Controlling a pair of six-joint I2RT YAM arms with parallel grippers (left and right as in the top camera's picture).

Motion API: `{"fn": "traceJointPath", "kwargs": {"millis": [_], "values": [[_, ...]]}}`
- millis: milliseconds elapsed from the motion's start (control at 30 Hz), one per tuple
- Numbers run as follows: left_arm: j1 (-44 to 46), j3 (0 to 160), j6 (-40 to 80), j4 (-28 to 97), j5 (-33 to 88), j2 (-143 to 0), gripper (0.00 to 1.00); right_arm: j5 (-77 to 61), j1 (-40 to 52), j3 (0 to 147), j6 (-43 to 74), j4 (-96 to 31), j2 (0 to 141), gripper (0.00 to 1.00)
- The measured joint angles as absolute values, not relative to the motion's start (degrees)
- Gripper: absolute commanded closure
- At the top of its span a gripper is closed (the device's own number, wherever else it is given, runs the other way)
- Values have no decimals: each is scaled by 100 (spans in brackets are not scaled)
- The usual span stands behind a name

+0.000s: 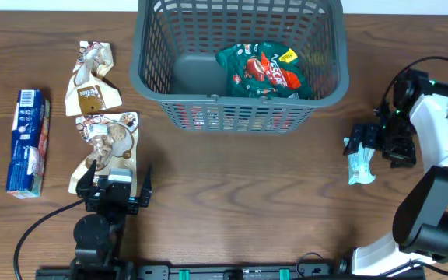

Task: Pack container
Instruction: 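Lower the right gripper and close it on the pale green wipes packet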

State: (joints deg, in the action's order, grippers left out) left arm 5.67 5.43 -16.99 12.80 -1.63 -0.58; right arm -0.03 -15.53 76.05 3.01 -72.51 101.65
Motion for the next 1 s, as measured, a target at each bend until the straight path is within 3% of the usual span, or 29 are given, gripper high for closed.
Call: {"fn": "traceJointPath", "kwargs": {"millis": [433, 633, 1000], "values": [[567, 543, -1699, 1280, -163, -58, 1, -71, -1553, 6654, 298, -6176, 10165, 3], [567, 543, -1699, 1280, -163, -58, 1, -117, -1553, 6438, 290, -5798, 10165, 19], [567, 543, -1702, 1280, -165, -58, 1, -154, -1553, 6211, 303, -5192, 10165, 18]]}}
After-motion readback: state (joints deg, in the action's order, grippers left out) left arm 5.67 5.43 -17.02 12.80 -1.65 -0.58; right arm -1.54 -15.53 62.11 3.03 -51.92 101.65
